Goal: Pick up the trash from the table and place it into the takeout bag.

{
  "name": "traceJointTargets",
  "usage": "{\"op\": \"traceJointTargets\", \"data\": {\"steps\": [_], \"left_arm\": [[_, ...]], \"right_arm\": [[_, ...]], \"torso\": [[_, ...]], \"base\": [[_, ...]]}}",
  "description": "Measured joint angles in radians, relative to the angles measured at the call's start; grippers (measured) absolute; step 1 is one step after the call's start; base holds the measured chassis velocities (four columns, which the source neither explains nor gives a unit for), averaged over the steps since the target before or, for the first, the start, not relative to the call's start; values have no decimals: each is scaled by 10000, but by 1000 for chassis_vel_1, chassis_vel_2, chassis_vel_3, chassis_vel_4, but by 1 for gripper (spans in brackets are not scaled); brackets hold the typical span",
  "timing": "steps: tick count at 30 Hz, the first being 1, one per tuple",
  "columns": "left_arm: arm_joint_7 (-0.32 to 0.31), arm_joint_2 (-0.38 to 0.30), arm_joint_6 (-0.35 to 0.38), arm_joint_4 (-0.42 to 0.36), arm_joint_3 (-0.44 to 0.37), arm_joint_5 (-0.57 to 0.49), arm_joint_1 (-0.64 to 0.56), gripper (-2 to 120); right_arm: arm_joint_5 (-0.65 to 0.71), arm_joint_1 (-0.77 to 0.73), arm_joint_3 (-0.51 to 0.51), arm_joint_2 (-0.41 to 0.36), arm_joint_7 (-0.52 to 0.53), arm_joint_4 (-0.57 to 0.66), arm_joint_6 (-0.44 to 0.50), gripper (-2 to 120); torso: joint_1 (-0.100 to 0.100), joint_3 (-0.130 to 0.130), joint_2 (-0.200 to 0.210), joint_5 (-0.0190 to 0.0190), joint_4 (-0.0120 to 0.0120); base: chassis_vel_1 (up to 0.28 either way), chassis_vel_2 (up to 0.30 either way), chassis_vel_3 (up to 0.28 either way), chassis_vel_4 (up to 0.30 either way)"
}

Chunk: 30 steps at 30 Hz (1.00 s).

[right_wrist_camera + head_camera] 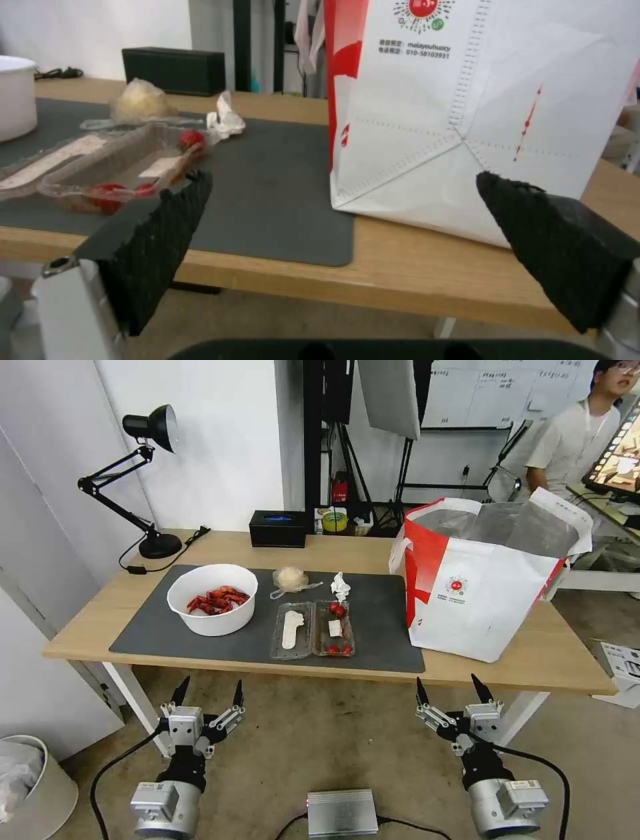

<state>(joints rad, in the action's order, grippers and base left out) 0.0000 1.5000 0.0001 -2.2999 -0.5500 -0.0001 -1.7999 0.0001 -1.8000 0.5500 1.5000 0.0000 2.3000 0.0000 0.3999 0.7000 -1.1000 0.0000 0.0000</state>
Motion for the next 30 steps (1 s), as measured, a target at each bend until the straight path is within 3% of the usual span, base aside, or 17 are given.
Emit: {"op": "traceJointTargets", "data": {"steps": [9,16,21,24,25,28,30], "left_arm": [[-124,-60,286,-33,7,-233,81,100],[-1128,-573,2371,-412,104,-1972,744,100],[-1535,-782,3242,-572,148,-2700,1028,100],[-1766,-929,3801,-616,161,-3137,1198,100],[-1766,-929,3801,-616,161,-3137,1198,100],[-2185,-1222,4930,-670,187,-4021,1515,100],[-2292,-1294,5213,-683,195,-4241,1593,100]], "right_arm": [[149,99,-2,-174,13,12,-233,100],[1431,996,12,-1588,260,220,-2311,100],[1961,1375,20,-2174,365,306,-3176,100],[2764,1936,37,-3068,525,440,-4479,100],[2764,1936,37,-3068,525,440,-4479,100],[3446,2416,50,-3823,658,546,-5585,100],[3599,2520,53,-3994,687,571,-5831,100]], "torso": [[0,0,0,-1,0],[0,0,0,1,0],[0,0,0,1,1],[0,1,0,1,3],[0,1,0,1,3],[1,1,1,0,0],[1,1,0,1,1]], "base": [[0,0,0,0],[0,0,0,0],[0,0,0,0],[0,0,0,0],[0,0,0,0],[0,0,0,0],[0,0,0,0]]}}
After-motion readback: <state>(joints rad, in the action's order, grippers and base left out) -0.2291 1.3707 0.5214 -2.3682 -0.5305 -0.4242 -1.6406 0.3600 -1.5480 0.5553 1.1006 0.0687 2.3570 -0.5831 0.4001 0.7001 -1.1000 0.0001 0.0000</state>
